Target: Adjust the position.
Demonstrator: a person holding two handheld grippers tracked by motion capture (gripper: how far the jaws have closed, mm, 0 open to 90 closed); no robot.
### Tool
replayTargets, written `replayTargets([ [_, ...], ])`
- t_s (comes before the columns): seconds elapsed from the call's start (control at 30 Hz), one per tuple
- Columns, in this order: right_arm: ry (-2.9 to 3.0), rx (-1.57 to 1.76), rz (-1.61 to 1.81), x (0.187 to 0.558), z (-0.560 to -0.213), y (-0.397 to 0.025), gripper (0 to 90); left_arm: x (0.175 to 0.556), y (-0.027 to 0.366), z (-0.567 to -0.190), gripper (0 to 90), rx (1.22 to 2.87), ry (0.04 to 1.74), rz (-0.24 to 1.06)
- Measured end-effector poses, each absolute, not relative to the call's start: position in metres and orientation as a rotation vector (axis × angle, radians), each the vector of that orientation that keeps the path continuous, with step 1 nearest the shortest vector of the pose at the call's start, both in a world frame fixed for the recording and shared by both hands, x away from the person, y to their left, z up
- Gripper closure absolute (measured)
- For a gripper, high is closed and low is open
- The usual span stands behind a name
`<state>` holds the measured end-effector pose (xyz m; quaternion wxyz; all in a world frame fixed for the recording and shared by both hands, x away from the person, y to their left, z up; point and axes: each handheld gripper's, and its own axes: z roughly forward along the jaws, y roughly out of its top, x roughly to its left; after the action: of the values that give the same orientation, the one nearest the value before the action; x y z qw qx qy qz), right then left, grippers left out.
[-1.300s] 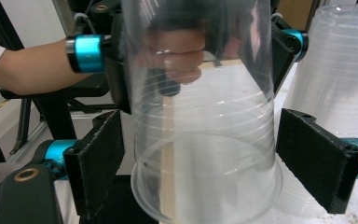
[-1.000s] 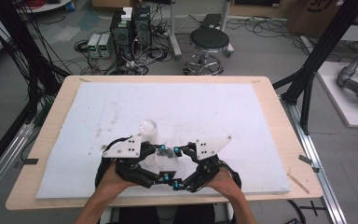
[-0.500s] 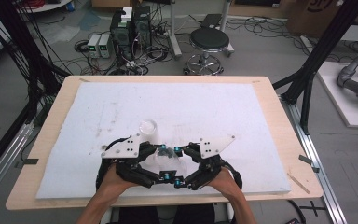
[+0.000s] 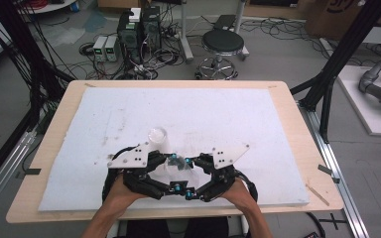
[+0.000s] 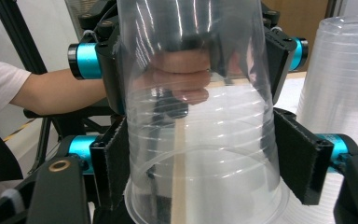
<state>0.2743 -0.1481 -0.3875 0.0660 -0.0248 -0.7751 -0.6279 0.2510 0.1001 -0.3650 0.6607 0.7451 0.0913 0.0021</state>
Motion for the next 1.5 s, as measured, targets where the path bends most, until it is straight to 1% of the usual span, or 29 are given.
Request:
replayTargets([
  [0.2, -2.347, -0.067, -1.899, 0.274, -0.387, -0.149, 30.9, 0.251, 0.101, -0.365, 35.4, 1.689, 0.2, 0.0],
  [0.3, -2.349, -0.067, -1.898, 0.274, -0.387, -0.149, 31.0, 0.251, 0.101, -0.365, 32.9, 1.69, 0.206, -0.003],
  [0.33, -2.35, -0.068, -1.898, 0.274, -0.387, -0.149, 31.0, 0.252, 0.101, -0.365, 30.3, 1.689, 0.207, -0.004],
  [0.4, -2.348, -0.073, -1.896, 0.274, -0.387, -0.149, 31.1, 0.252, 0.101, -0.366, 28.5, 1.691, 0.204, -0.006],
  [0.43, -2.348, -0.072, -1.899, 0.274, -0.387, -0.15, 31.7, 0.251, 0.1, -0.366, 25.4, 1.686, 0.207, -0.008],
  [0.5, -2.345, -0.076, -1.896, 0.274, -0.387, -0.151, 31.7, 0.252, 0.1, -0.366, 15.5, 1.688, 0.213, -0.014],
  [0.57, -2.348, -0.075, -1.896, 0.274, -0.386, -0.152, 31.7, 0.253, 0.101, -0.366, 10.6, 1.686, 0.211, -0.034],
  [0.63, -2.348, -0.076, -1.896, 0.274, -0.386, -0.152, 31.6, 0.252, 0.102, -0.365, 7.6, 1.689, 0.211, -0.021],
  [0.77, -2.359, -0.086, -1.885, 0.273, -0.386, -0.153, 31.4, 0.251, 0.105, -0.363, 7.6, 1.686, 0.196, -0.036],
  [0.83, -2.373, -0.082, -1.875, 0.273, -0.385, -0.153, 31.3, 0.25, 0.107, -0.361, 7.6, 1.71, 0.192, -0.03],
  [0.97, -2.484, -0.077, -1.771, 0.27, -0.38, -0.151, 31.1, 0.248, 0.112, -0.351, 7.7, 1.82, 0.175, 0.008],
  [1.2, -2.616, -0.075, -1.587, 0.267, -0.366, -0.143, 31.1, 0.246, 0.125, -0.336, 8.1, 1.99, 0.175, 0.031],
  [1.37, -2.745, -0.058, -1.386, 0.267, -0.355, -0.136, 31.1, 0.245, 0.128, -0.333, 8.7, 2.119, 0.184, 0.05],
  [1.47, -2.812, -0.064, -1.278, 0.267, -0.35, -0.132, 31.2, 0.245, 0.127, -0.333, 9.0, 2.158, 0.189, 0.052],
  [1.5, -2.834, -0.066, -1.242, 0.267, -0.348, -0.13, 31.2, 0.246, 0.126, -0.333, 9.0, 2.199, 0.19, 0.049],
])
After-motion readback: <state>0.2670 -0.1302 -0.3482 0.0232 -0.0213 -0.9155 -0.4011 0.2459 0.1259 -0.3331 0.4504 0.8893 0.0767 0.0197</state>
